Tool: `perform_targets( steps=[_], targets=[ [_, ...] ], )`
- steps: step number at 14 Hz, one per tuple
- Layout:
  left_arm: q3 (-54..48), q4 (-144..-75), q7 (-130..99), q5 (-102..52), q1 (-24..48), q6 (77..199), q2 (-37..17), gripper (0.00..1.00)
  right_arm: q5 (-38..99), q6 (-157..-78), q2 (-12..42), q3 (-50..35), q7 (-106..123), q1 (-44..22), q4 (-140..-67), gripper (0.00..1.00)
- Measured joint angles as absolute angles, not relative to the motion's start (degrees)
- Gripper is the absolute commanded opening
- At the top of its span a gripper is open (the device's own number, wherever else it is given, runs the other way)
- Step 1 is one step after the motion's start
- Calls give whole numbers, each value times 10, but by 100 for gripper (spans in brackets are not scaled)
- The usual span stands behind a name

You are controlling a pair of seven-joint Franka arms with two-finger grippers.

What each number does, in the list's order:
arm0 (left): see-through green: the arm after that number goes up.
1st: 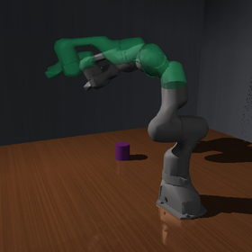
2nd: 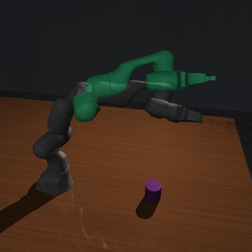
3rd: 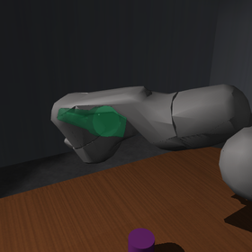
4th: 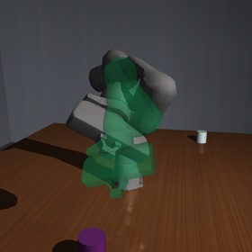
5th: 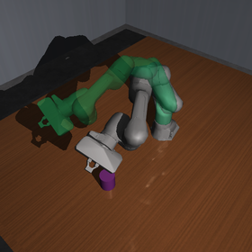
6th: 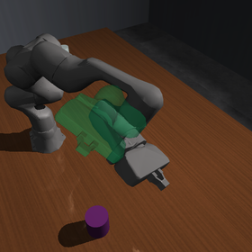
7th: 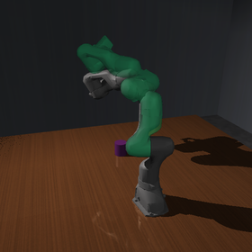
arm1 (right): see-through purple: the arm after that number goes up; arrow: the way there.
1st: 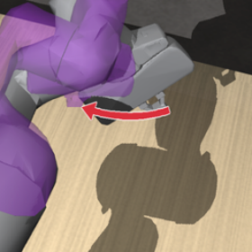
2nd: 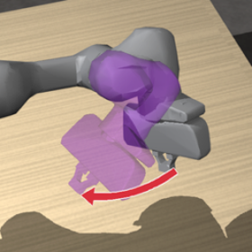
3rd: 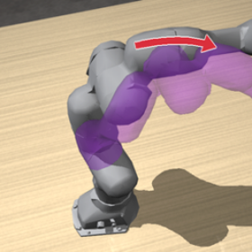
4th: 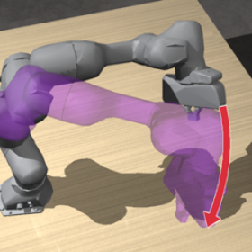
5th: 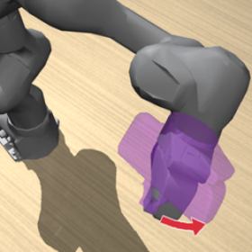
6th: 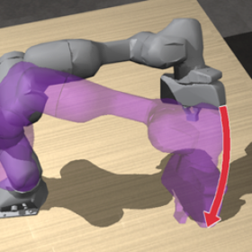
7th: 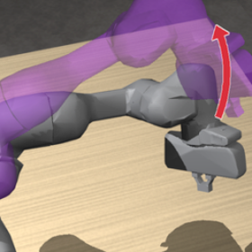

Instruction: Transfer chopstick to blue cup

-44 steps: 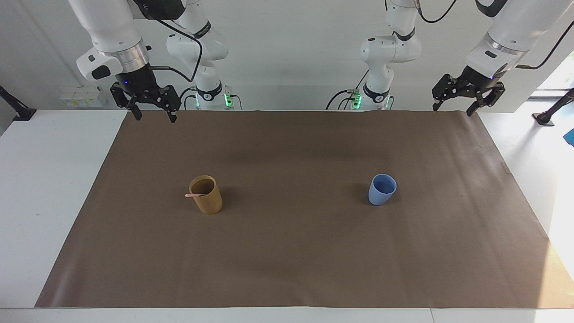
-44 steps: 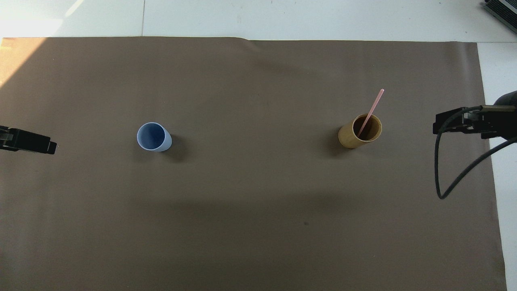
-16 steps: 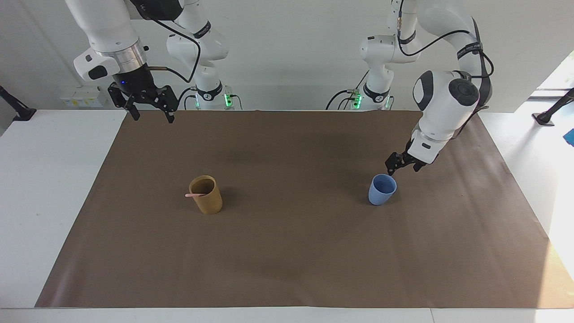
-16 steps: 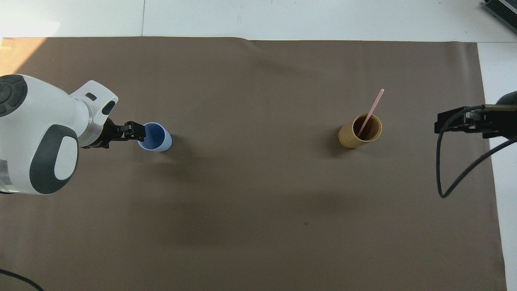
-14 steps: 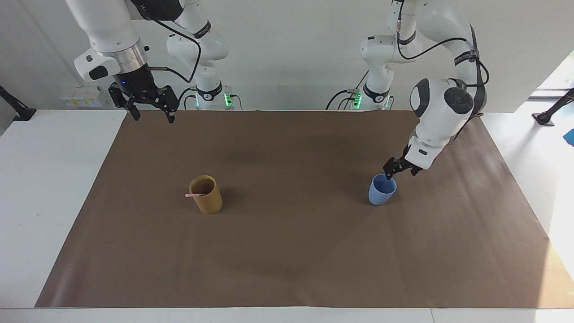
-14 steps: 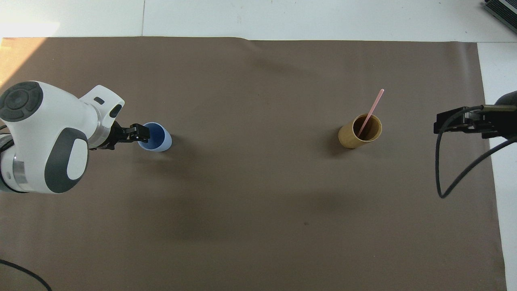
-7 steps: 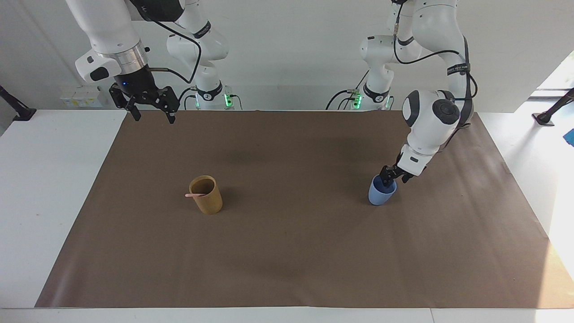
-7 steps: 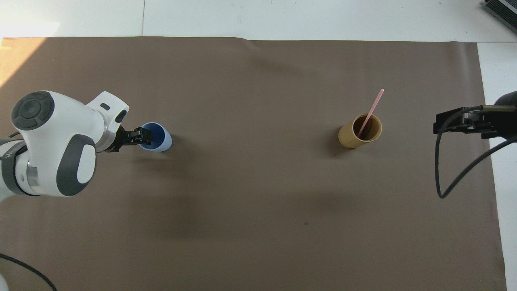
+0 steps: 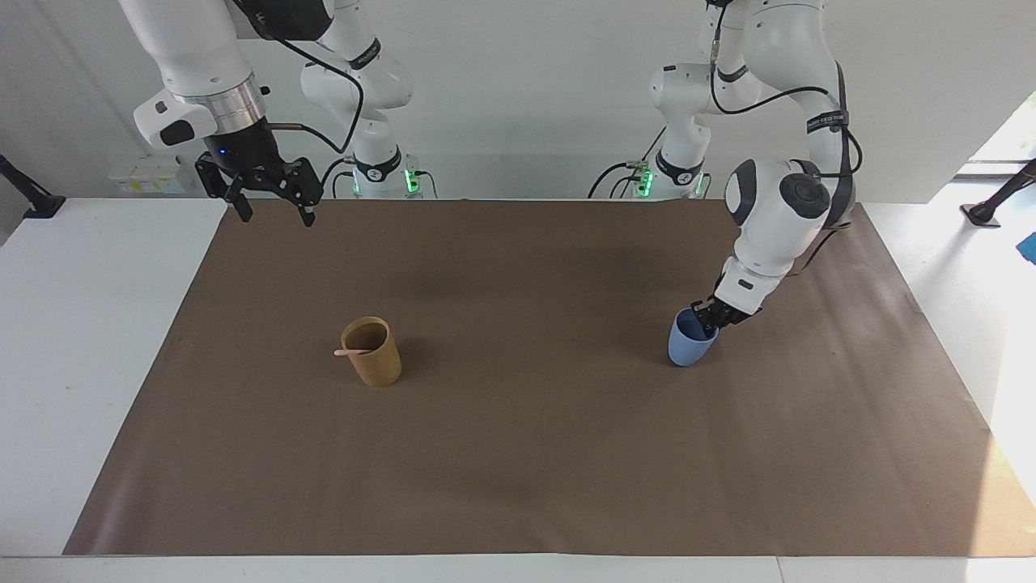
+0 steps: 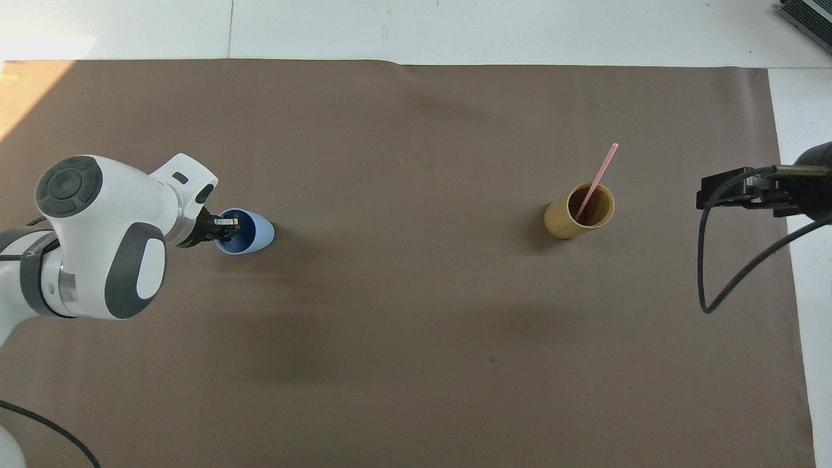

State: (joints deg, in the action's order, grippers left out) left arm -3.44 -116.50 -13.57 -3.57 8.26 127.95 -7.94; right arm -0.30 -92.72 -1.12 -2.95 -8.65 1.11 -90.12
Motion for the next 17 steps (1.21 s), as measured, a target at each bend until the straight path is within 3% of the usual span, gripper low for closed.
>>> perform_targets(
  steps=[3, 7, 11, 17],
  targets=[
    [-35, -1107, -171, -35, 125, 1217, -77, 0, -3, -939, -11, -29, -86, 11, -901, 100],
    [-37, -1092, -289, -36, 231, 1210, -79, 0, -3, -986, -8, -30, -86, 11, -912, 100],
    [-37, -1066, -364, -44, 297, 1228, -115, 0, -3, -1107, 22, -33, -86, -1, -956, 100],
    [-37, -1030, -366, -52, 304, 1249, -171, 0, -3, -1301, 79, -34, -87, -18, -1043, 100]
  ],
)
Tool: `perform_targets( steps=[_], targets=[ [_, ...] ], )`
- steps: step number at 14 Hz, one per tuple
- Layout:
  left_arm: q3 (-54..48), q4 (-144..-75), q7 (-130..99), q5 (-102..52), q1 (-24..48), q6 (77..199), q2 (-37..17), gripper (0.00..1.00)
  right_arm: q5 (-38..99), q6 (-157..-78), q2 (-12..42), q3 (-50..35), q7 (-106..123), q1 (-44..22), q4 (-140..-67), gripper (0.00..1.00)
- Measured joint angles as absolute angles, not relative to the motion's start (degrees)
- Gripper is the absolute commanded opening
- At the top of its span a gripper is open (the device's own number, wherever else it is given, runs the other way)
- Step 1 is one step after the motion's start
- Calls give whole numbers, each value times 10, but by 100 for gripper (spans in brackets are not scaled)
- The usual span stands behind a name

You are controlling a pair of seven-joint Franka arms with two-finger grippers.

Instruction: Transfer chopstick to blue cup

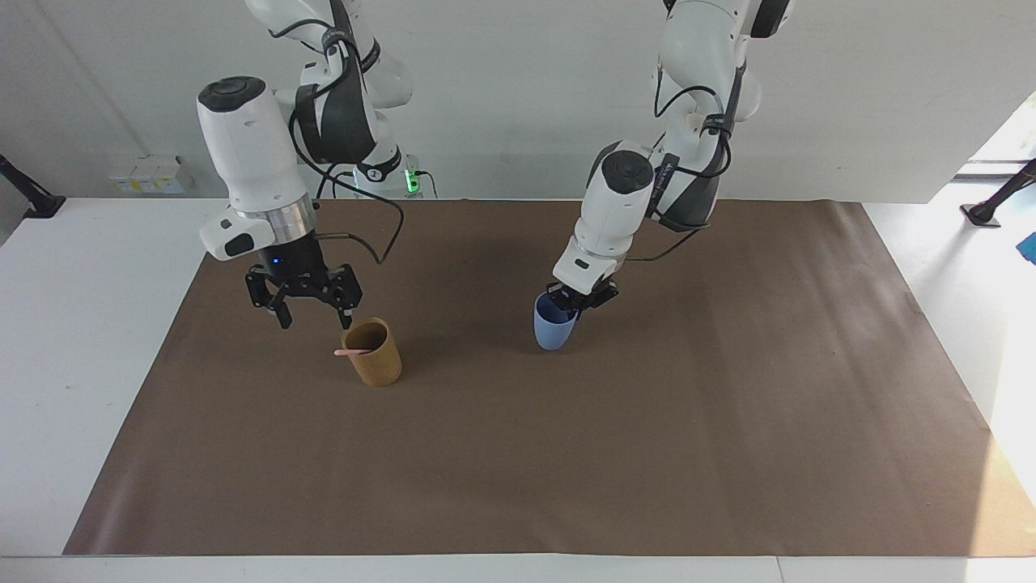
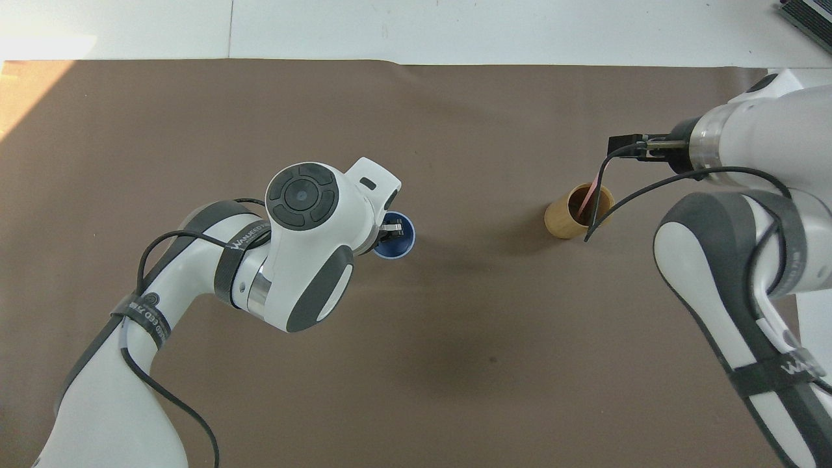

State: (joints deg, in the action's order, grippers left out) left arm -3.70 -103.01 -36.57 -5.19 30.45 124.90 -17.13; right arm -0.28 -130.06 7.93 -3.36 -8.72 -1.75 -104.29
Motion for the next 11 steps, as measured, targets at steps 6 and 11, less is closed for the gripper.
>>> perform_targets(
  steps=[6, 11],
  targets=[
    [-39, -1029, -364, -57, 322, 1262, -185, 100, -3, -1329, 77, -34, -87, -31, -1078, 68],
    [-23, -1015, -364, -48, 321, 1250, -171, 100, -3, -1406, 81, -32, -23, -33, -1099, 57]
  ],
)
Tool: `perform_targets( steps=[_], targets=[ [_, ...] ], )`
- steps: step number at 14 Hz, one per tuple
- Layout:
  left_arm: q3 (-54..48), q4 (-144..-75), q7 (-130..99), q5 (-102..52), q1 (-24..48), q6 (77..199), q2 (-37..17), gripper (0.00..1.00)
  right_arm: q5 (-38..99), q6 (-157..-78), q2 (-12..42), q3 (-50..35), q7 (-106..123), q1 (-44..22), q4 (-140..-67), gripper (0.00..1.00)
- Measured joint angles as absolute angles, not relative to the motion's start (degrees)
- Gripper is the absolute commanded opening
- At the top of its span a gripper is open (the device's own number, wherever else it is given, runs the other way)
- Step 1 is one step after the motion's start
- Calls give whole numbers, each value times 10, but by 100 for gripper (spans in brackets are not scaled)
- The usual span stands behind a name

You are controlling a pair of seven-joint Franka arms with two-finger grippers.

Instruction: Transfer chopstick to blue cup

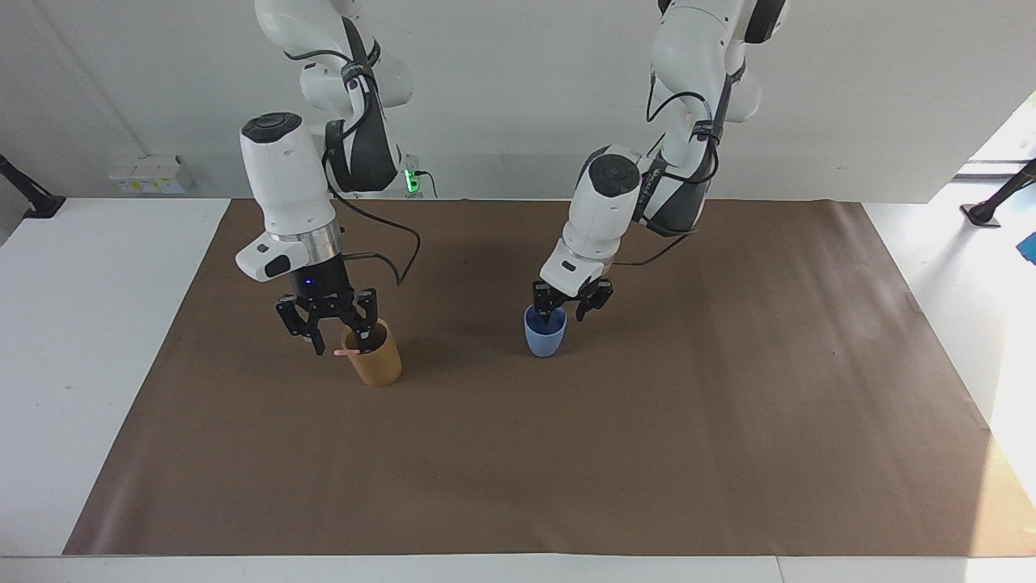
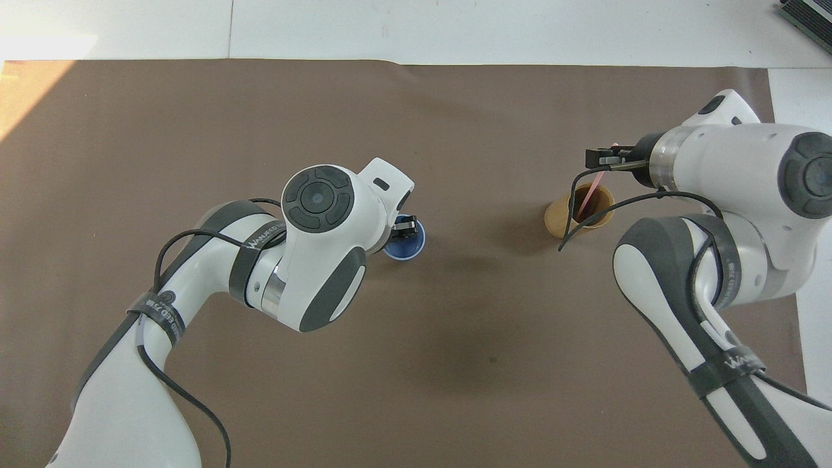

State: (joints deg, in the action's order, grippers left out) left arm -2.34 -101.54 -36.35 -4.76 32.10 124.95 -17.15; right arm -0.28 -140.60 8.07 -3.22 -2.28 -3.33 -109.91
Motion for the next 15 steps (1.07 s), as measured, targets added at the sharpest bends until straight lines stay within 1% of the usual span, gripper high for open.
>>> perform_targets(
  steps=[3, 6, 8, 13, 15],
  targets=[
    [-15, -1010, -317, -32, 288, 1206, -128, 100, -3, -1409, 82, -30, 0, -27, -1101, 0],
    [-13, -1009, -175, -31, 213, 1126, -71, 100, -3, -1410, 81, -33, 0, -29, -1100, 0],
    [-11, -1010, -96, -31, 163, 1090, -46, 100, -3, -1411, 77, -34, 0, -35, -1093, 0],
    [-10, -1011, 36, -31, 63, 1049, -32, 100, -3, -1410, 43, -32, 0, -34, -1072, 0],
    [-9, -1009, 57, -31, 46, 1047, -22, 100, -3, -1410, 20, -33, -4, -35, -1069, 0]
  ],
)
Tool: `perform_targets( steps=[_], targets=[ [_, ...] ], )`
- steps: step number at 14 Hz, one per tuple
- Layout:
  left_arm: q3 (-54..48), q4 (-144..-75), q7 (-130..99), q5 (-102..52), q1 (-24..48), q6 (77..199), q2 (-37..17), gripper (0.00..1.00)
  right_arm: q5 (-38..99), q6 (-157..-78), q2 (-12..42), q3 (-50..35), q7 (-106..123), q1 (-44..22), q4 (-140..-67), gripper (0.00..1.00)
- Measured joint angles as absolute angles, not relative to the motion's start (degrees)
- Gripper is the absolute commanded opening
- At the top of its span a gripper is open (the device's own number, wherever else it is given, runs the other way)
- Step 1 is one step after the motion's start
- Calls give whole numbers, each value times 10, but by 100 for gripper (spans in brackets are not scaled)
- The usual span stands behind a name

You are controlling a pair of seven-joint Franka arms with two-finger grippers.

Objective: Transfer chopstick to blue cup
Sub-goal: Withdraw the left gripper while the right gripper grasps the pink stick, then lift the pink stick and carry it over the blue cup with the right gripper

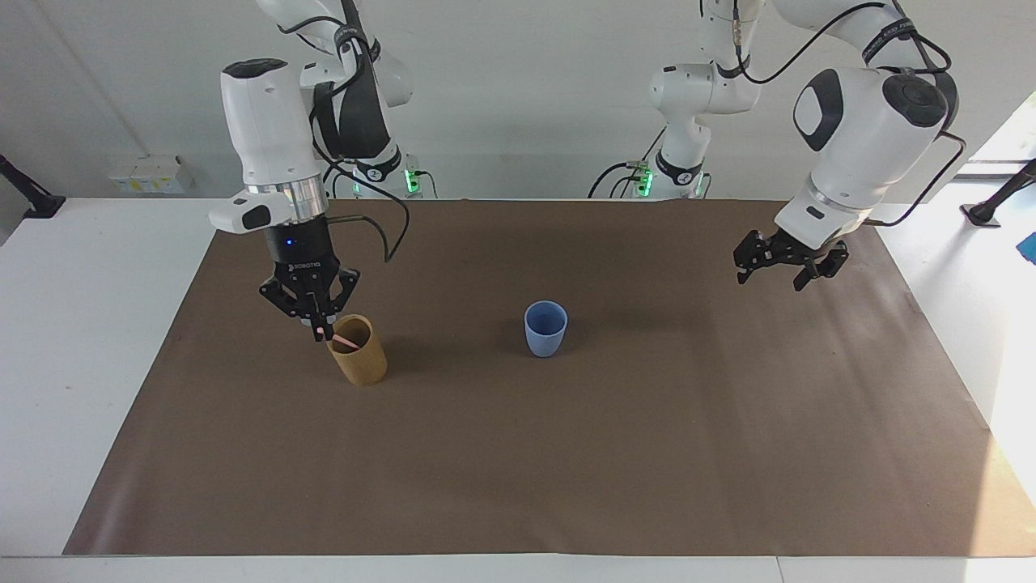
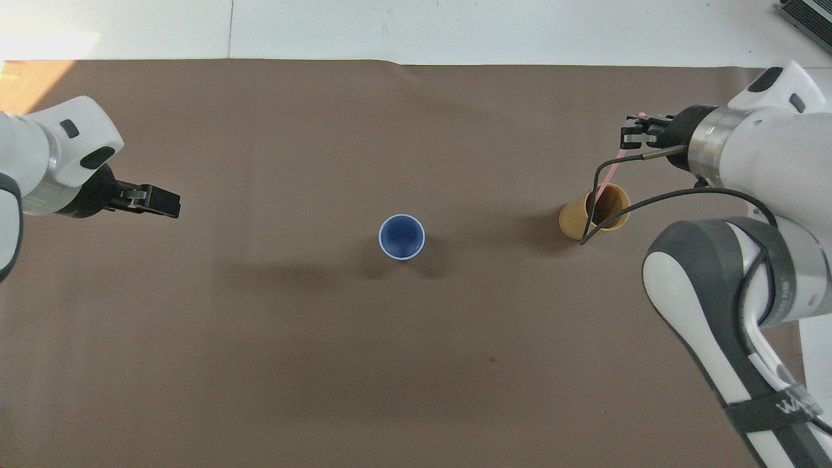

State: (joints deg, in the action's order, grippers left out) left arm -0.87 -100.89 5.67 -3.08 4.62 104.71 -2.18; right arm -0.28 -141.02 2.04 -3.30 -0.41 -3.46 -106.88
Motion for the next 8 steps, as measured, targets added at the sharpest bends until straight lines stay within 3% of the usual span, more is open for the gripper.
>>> perform_targets(
  steps=[4, 8],
  targets=[
    [-9, -971, 57, -18, 46, 977, 14, 100, -3, -1399, -30, -35, -20, -57, -1069, 0],
    [-10, -891, 63, -9, 46, 877, 26, 100, -2, -1398, -42, -38, -106, -129, -1070, 0]
  ],
)
